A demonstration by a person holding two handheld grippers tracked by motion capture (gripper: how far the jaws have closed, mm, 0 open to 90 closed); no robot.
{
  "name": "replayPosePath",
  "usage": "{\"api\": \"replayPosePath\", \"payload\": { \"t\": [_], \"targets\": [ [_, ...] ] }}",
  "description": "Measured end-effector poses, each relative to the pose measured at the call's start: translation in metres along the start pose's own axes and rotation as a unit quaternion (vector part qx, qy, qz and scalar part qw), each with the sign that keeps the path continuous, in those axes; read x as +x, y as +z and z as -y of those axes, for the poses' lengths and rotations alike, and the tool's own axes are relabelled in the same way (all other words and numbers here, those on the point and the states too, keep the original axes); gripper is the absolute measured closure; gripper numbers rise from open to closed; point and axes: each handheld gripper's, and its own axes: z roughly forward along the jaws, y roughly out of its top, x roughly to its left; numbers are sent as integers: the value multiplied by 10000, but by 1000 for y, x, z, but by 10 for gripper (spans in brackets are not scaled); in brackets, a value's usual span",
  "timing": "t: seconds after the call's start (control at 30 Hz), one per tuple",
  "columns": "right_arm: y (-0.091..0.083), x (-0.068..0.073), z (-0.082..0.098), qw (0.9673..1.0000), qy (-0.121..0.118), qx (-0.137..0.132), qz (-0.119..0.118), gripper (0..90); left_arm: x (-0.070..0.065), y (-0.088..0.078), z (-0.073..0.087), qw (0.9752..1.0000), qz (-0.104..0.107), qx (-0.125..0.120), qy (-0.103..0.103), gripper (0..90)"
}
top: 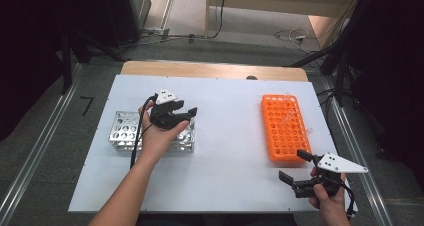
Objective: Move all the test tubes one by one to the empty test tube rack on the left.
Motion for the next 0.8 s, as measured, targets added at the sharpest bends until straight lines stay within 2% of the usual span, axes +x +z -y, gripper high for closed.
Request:
{"api": "replayPosePath", "payload": {
  "t": [0.2, 0.23, 0.27, 0.37, 0.47, 0.63, 0.8],
  "targets": [
    [-2, -5, -2, 10000, 51, -32, 42, 0, -4, -20, 0, 9995, 194, -265, -38, 185],
    [-2, -8, -4, 10000, 43, -48, 75, 0, -5, -23, 1, 9993, 247, -284, -26, 120],
    [-2, -8, -4, 10000, 43, -48, 75, 0, -6, -26, 2, 9992, 274, -300, -2, 120],
    [-3, -12, -5, 9999, 75, -55, 101, 0, -10, -35, 6, 9986, 369, -364, 27, 37],
    [-4, -16, -7, 9998, 92, -63, 160, 0, -13, -43, 12, 9983, 431, -398, 32, 5],
    [-6, -26, -9, 9993, 175, -69, 316, 0, -19, -59, 22, 9969, 486, -613, 56, 0],
    [-6, -36, -11, 9985, 245, -62, 482, 0, -27, -73, 27, 9958, 585, -702, 89, 0]
  ]
}}
